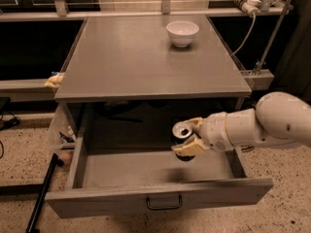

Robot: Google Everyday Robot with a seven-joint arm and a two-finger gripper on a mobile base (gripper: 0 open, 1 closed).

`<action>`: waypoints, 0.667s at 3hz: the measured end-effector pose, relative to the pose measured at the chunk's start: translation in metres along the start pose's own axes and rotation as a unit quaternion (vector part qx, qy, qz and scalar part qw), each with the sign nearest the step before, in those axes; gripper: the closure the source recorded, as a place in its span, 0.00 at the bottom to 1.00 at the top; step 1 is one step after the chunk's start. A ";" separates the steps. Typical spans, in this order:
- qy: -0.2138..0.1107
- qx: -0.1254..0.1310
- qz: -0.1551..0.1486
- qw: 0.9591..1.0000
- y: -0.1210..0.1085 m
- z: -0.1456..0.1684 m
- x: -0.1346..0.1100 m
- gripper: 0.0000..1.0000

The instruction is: Pick pepsi can from top drawer and place on counter

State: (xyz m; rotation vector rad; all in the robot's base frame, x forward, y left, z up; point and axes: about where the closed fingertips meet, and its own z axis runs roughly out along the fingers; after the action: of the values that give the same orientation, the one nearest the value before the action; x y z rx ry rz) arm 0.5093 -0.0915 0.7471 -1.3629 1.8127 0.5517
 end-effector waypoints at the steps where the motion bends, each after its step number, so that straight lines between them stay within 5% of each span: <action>1: -0.005 0.021 -0.015 1.000 -0.001 -0.048 -0.066 1.00; 2: -0.005 0.021 -0.015 1.000 -0.001 -0.048 -0.066 1.00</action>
Offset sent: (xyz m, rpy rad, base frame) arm -0.0059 0.0022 0.0654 -0.0007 -0.0352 -0.0145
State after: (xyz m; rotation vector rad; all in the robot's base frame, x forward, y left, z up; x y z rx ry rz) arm 0.5017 -0.0873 0.8283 -1.3549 1.7841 0.5019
